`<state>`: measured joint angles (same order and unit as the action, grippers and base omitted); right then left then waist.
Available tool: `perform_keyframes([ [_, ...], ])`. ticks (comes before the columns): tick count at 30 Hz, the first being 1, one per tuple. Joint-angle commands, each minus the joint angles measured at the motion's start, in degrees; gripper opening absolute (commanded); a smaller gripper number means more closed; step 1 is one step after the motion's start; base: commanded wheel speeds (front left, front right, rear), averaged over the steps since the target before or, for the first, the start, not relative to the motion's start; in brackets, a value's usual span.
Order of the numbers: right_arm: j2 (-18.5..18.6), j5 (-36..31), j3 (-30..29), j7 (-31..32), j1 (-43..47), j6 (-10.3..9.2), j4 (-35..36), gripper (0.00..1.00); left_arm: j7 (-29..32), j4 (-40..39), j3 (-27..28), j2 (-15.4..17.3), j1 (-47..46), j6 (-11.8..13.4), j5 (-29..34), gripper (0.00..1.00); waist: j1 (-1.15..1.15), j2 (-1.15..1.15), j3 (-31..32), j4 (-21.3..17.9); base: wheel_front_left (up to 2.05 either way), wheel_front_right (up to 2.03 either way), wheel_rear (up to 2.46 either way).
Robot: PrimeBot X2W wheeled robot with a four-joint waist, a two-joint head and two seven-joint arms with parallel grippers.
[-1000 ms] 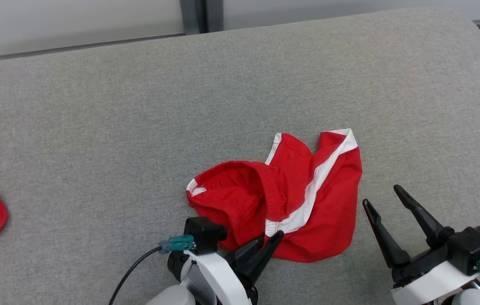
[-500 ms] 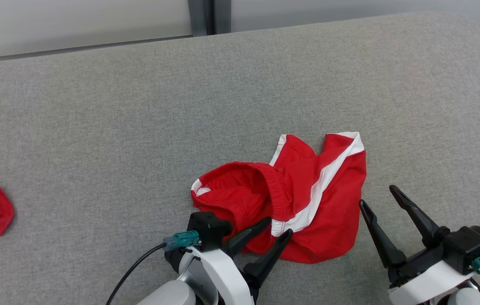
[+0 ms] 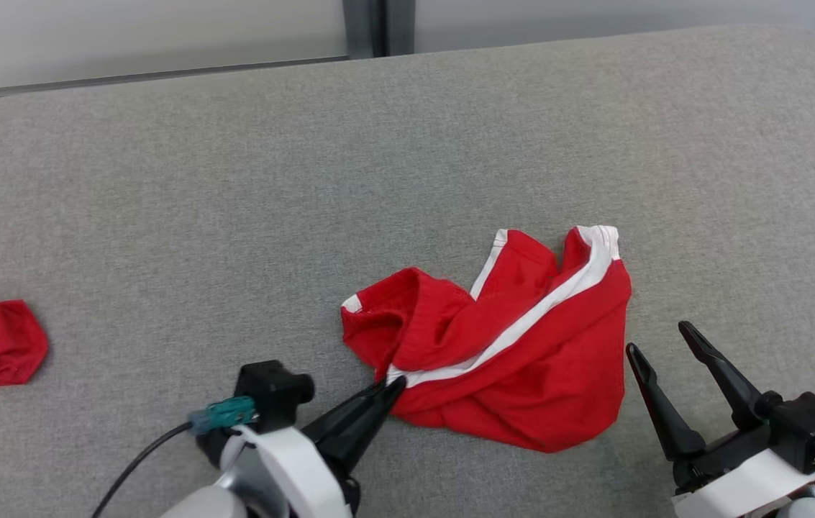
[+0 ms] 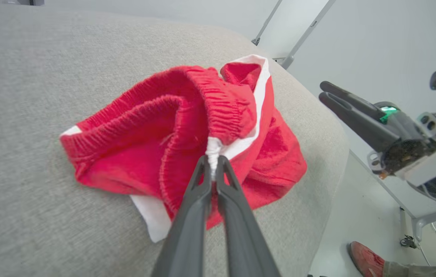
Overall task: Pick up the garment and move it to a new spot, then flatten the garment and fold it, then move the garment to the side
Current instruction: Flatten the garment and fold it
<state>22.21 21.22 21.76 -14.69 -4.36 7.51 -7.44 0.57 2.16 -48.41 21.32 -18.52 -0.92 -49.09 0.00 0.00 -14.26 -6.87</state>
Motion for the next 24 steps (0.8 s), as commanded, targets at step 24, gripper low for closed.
perform_keyframes([
  [24, 17.8, 46.2, 12.3, 29.7, -23.3, -0.03, 1.7, 1.00, -0.1, -7.5, 7.5, 14.0, 7.6, 4.2, -4.2, 0.00, 0.00, 0.00, -2.8, 7.4, 0.00, 0.00, 0.00],
])
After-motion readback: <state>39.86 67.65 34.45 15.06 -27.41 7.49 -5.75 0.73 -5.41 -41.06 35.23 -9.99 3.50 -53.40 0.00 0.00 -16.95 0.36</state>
